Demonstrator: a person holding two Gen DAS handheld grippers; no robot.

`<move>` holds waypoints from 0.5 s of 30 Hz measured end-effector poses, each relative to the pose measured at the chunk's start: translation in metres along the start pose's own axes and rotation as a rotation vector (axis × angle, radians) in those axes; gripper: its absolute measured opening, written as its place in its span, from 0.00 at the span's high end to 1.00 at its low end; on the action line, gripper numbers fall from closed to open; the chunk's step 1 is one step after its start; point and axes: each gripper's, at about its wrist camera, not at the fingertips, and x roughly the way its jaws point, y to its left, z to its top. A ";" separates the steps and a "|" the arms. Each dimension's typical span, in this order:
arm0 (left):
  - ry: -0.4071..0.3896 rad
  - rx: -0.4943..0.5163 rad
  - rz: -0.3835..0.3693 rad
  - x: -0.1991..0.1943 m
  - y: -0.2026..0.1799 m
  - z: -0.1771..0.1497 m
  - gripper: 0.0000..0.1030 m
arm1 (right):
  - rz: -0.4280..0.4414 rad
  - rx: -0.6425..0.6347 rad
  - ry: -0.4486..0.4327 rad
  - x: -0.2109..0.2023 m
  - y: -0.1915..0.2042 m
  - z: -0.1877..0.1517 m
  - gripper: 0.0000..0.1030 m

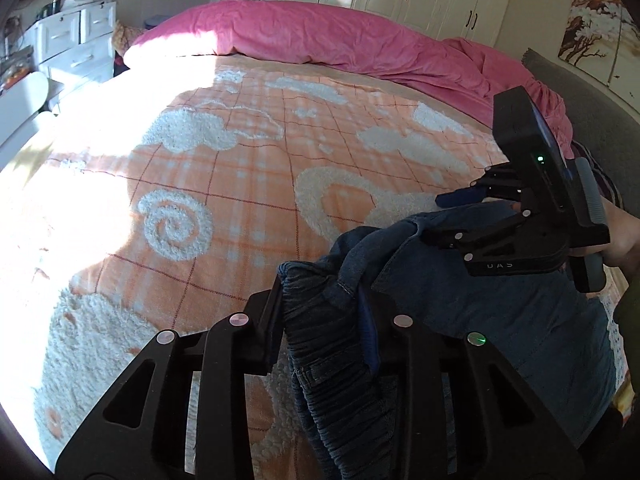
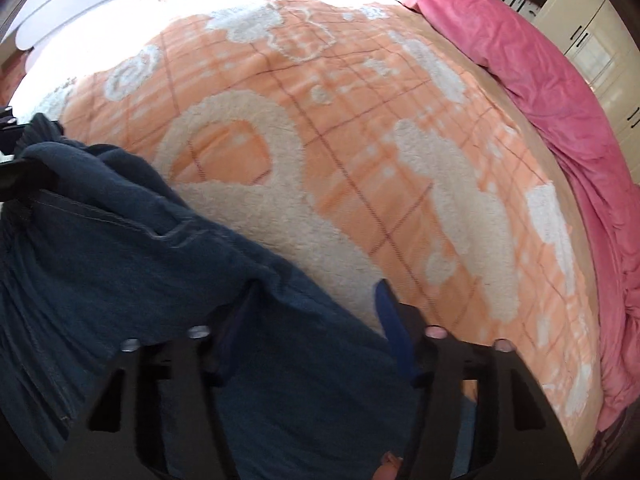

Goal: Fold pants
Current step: 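Grasp the denim pants waistband with the left tool while the right tool grasps the waist edge, then lift the waistband with both tools and fold it over onto the legs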

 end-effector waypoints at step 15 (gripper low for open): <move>-0.061 0.011 0.019 -0.022 -0.006 -0.004 0.77 | -0.042 0.250 -0.304 -0.106 0.011 -0.049 0.94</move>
